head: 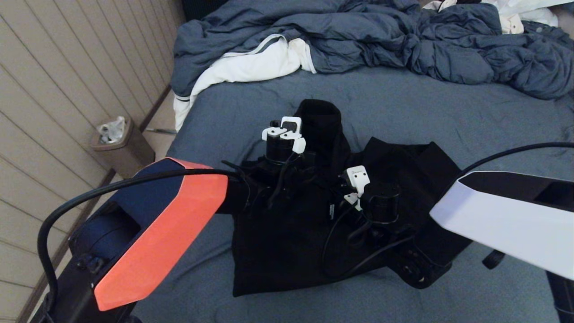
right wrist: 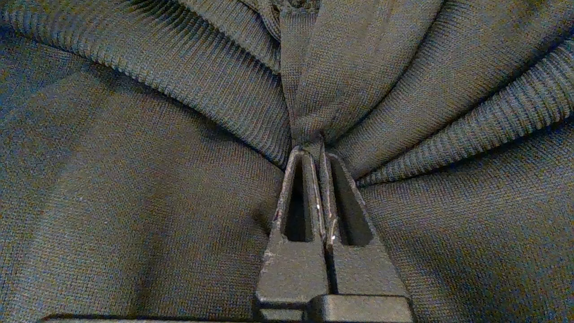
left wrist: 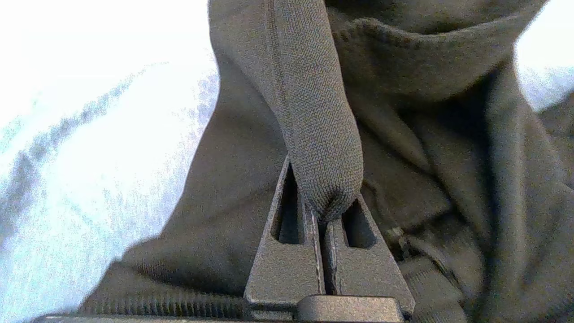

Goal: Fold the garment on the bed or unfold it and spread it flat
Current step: Fold the black sweatshirt

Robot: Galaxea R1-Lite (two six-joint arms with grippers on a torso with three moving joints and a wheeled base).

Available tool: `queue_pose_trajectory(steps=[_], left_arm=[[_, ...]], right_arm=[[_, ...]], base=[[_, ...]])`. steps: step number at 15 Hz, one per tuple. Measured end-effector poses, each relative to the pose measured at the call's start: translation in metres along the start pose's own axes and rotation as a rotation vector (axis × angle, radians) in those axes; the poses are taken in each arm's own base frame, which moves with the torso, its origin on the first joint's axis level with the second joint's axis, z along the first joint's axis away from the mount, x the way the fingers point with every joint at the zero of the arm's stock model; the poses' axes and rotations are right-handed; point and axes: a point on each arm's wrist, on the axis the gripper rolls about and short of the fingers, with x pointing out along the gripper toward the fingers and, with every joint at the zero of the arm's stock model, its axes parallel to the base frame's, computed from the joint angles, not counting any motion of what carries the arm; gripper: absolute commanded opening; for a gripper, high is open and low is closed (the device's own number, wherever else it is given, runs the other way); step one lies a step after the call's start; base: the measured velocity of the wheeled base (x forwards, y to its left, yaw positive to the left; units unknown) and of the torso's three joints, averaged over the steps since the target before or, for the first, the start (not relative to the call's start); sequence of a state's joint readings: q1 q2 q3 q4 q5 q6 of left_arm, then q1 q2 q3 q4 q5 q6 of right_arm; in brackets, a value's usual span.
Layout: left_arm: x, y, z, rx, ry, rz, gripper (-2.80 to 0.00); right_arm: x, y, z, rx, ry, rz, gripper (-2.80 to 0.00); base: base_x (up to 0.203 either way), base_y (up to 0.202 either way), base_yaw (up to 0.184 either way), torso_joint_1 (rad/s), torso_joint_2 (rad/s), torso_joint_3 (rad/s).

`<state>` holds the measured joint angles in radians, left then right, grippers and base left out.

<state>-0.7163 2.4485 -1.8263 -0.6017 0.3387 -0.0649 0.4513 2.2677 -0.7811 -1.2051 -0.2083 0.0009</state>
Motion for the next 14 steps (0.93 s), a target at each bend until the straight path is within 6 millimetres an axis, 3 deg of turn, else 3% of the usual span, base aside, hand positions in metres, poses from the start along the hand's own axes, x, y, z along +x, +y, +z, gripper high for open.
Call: queue_pose_trajectory(steps=[14], left_arm=[[-0.075,0.017,-0.032,0.032,0.076,0.007,-2.8]], right_arm=[[0.005,-0.005,0.002,0.004,-0.003,-0.013,-2.8]], base=[[0.0,0.0,0.0,0.0,0.0,0.0]])
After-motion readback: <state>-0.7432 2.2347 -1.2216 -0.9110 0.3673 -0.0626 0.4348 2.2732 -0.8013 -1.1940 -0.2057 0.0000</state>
